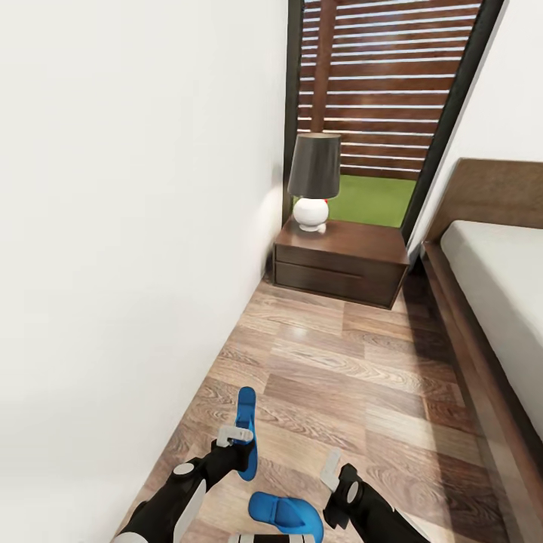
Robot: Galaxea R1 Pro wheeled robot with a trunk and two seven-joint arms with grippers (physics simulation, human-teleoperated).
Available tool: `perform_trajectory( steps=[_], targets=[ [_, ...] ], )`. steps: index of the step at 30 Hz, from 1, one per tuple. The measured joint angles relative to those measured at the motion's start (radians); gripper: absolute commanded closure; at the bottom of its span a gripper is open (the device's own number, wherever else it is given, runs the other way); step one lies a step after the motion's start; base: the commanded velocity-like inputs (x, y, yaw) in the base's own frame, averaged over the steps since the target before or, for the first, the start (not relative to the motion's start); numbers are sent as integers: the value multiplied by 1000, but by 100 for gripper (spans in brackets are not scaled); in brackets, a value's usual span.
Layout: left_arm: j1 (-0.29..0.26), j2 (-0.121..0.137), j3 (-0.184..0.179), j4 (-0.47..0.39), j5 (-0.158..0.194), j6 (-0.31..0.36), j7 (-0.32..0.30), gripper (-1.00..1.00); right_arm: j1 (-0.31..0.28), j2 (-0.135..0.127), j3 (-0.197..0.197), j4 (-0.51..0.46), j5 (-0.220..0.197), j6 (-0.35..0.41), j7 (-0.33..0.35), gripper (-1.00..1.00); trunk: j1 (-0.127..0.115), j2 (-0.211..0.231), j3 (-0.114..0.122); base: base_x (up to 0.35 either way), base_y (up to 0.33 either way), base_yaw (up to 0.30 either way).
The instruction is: In the bedroom, move the book from the bed onto either nightstand, and place the two sandals side by side next to the bed.
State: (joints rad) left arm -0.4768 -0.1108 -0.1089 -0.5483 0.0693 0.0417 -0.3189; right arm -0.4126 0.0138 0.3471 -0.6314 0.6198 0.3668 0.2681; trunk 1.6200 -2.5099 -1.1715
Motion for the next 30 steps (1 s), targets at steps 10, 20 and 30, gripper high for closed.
perform_trajectory(
  steps=[10,20,30],
  targets=[
    [0,0,0,1,0,-1,0,100,0,-1,0,0,0,-1,-1,-100,0,0,0,-64,0,0],
    [0,0,2,1,0,-1,0,100,0,-2,0,1,-1,-2,-2,-100,0,0,0,-24,0,0],
    [0,0,2,1,0,-1,1,100,0,-3,-2,9,-3,-1,-6,-100,0,0,0,0,0,0]
  ],
)
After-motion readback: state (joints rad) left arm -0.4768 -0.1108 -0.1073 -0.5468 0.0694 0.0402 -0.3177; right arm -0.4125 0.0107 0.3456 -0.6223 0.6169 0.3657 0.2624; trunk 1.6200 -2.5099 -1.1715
